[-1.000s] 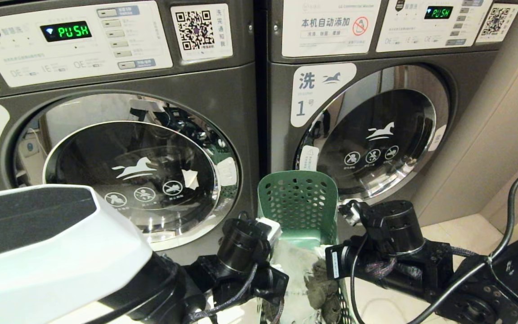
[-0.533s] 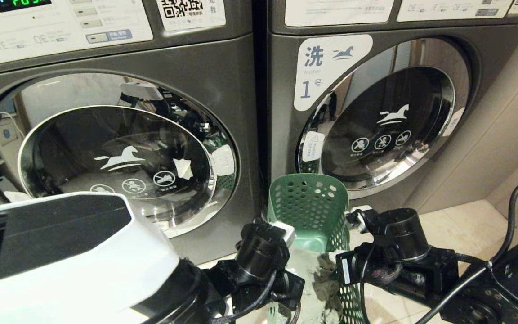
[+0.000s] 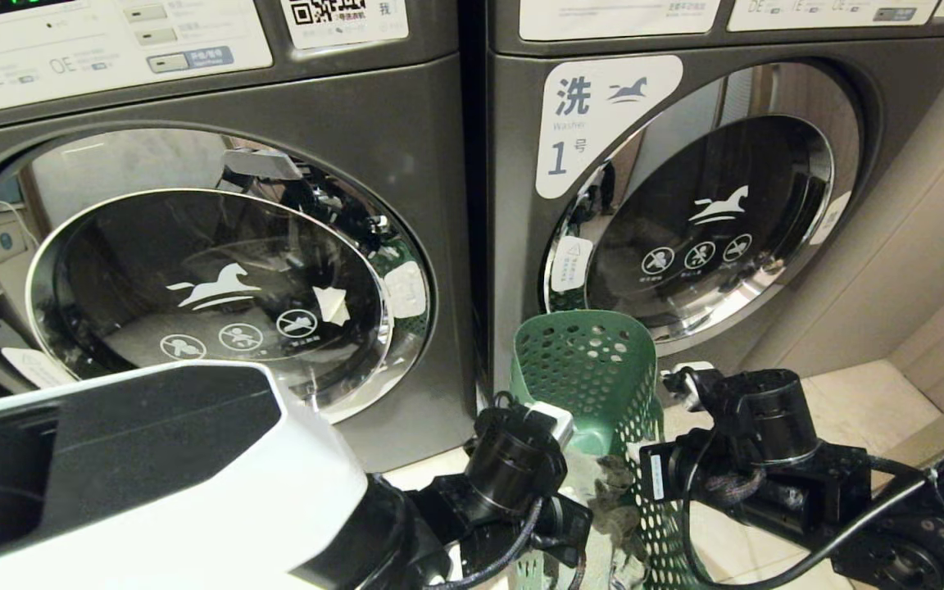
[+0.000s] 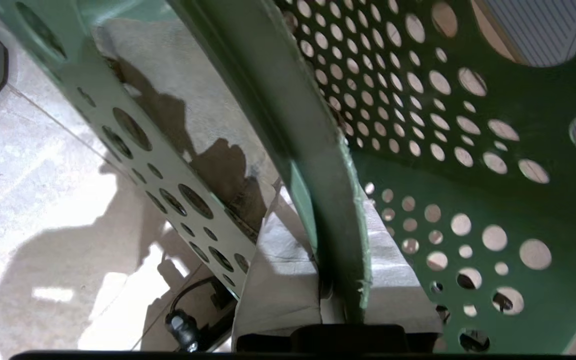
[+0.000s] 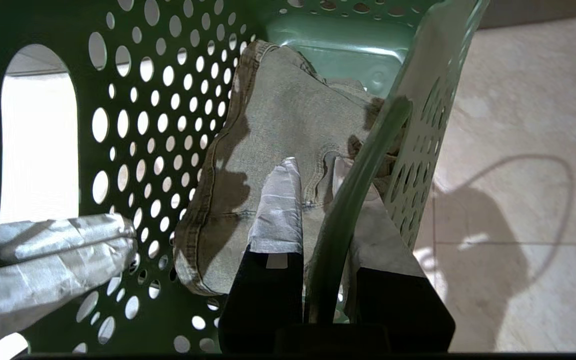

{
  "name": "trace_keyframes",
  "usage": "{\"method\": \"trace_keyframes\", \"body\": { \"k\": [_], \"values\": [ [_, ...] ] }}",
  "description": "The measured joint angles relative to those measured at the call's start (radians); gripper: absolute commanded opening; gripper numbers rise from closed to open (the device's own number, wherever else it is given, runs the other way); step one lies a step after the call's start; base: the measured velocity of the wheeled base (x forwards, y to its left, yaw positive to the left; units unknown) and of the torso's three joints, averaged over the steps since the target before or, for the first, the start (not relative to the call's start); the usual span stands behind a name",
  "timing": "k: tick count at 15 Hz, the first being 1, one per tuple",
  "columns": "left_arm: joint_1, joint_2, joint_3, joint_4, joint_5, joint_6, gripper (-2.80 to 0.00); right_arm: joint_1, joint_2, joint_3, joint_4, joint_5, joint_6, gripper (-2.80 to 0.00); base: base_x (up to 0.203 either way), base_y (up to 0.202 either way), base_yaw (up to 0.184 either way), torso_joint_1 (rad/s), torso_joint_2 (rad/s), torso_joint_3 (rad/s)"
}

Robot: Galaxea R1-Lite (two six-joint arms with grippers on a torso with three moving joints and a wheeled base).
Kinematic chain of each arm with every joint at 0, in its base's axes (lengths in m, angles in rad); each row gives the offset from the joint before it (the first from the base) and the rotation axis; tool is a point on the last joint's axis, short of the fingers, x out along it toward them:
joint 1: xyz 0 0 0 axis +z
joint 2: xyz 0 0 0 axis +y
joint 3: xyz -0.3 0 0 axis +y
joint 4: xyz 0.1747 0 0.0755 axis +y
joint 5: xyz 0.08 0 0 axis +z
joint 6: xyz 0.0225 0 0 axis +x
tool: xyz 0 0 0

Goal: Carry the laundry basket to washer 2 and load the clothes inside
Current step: Pick up the clothes basket and put it beside the washing machine

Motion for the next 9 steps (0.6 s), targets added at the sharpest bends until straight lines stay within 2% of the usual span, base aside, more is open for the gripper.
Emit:
{"method": "trace_keyframes", "body": {
  "k": [9],
  "values": [
    [-0.032, 0.103, -0.094, -0.001, -0.001, -0.015, -2.8, -0.064, 0.01, 0.055, -0.004, -0.027, 0.011, -2.8, 0.0, 0.0, 0.0, 0.0, 0.0, 0.0]
  ]
}}
